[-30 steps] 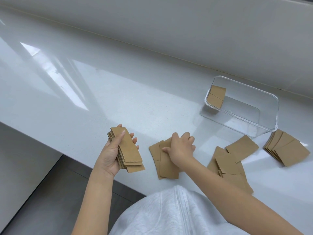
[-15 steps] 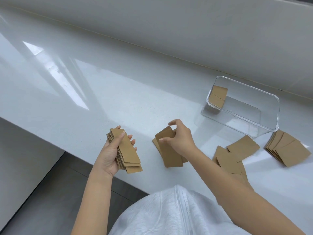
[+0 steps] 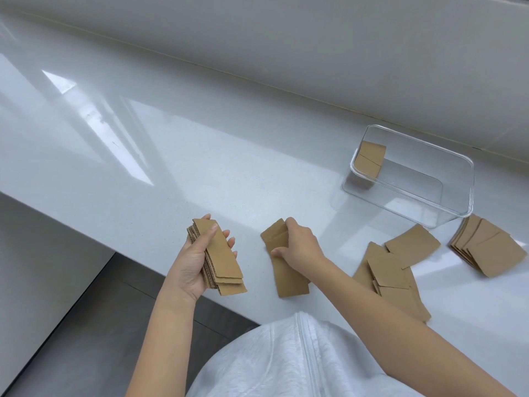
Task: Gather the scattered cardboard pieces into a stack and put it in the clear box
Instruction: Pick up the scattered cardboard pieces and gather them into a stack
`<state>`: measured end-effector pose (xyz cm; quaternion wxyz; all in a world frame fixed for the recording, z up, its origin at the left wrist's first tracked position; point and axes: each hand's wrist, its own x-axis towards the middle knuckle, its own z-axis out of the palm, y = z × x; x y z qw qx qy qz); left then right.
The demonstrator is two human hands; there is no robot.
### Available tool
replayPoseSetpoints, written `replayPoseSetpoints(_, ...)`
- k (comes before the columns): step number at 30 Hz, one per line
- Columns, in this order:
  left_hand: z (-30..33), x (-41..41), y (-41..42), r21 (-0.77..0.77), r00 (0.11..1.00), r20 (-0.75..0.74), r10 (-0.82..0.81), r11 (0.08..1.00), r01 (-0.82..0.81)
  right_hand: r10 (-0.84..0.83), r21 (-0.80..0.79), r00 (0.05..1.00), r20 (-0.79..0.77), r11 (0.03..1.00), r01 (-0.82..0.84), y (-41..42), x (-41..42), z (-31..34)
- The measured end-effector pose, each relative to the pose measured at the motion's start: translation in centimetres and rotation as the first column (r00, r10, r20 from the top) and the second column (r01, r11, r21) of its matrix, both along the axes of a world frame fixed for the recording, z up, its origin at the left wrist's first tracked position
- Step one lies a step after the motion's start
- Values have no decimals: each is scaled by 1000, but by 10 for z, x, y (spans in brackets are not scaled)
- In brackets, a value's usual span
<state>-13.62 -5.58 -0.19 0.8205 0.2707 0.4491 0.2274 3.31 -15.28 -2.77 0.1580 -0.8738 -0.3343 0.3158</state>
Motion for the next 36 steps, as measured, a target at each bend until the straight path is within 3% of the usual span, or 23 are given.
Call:
replayPoseSetpoints(3, 3, 3, -3, -3, 1000, 7, -14, 1000, 14, -25, 84, 997, -69, 996, 31, -7, 0, -1)
replayPoseSetpoints(5, 6, 7, -9, 0, 999, 23, -36, 999, 36, -164, 164, 951, -262, 964, 211, -16, 6, 0)
replayPoseSetpoints(8, 10, 18, -18, 31, 993, 25, -117, 993, 116, -301, 201, 686, -662, 811, 550, -26, 16, 12)
replayPoseSetpoints(12, 19, 46, -37, 93, 952, 46, -302, 950, 297, -102, 283, 478, -873, 692, 664, -40, 23, 40)
replayPoseSetpoints(13, 23, 54, -43, 112, 935, 61, -349, 934, 341, -74, 305, 470, -879, 672, 675, -43, 24, 45)
replayPoseSetpoints(20, 43, 98, -78, 179, 771, 77, -632, 770, 612, -94, 425, 563, -821, 558, 713, -81, 29, 60)
replayPoseSetpoints(26, 45, 128, -104, 175, 654, 32, -756, 648, 741, -315, 471, 824, -472, 699, 537, -116, 40, 56)
replayPoseSetpoints(28, 42, 135, -110, 183, 609, 4, -793, 600, 779, -309, 470, 841, -443, 719, 512, -130, 45, 54)
replayPoseSetpoints(33, 35, 149, -120, 189, 491, 15, -871, 485, 854, -178, 503, 787, -591, 681, 532, -154, 52, 57)
replayPoseSetpoints(36, 34, 159, -125, 161, 494, 103, -863, 504, 848, -307, 527, 881, -360, 712, 464, -163, 62, 58)
